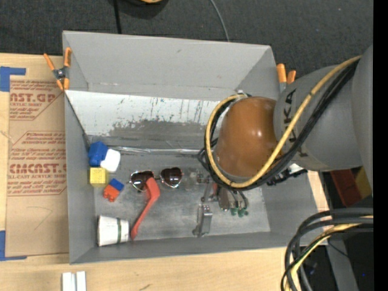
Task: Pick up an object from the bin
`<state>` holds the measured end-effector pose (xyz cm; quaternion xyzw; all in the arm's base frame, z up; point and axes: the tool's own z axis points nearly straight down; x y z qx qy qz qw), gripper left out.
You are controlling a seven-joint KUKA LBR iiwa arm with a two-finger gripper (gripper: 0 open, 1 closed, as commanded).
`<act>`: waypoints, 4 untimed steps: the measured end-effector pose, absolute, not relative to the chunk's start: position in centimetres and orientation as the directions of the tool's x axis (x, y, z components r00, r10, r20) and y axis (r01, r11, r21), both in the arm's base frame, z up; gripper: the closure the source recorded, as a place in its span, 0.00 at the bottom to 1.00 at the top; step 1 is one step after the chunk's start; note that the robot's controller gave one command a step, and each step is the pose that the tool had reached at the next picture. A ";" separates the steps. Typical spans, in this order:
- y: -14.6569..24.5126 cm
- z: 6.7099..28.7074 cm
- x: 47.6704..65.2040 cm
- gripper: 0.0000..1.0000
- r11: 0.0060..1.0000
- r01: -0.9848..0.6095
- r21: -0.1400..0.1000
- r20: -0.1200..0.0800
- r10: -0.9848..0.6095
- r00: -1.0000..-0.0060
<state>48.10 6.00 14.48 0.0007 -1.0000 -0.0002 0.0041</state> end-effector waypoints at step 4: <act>11.0 10.5 56.3 0.00 0.983 -0.183 0.002 -0.001 -0.183 -0.983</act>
Offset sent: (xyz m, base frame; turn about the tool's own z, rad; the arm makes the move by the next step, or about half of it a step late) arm 0.0854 0.0539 -0.0748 0.1968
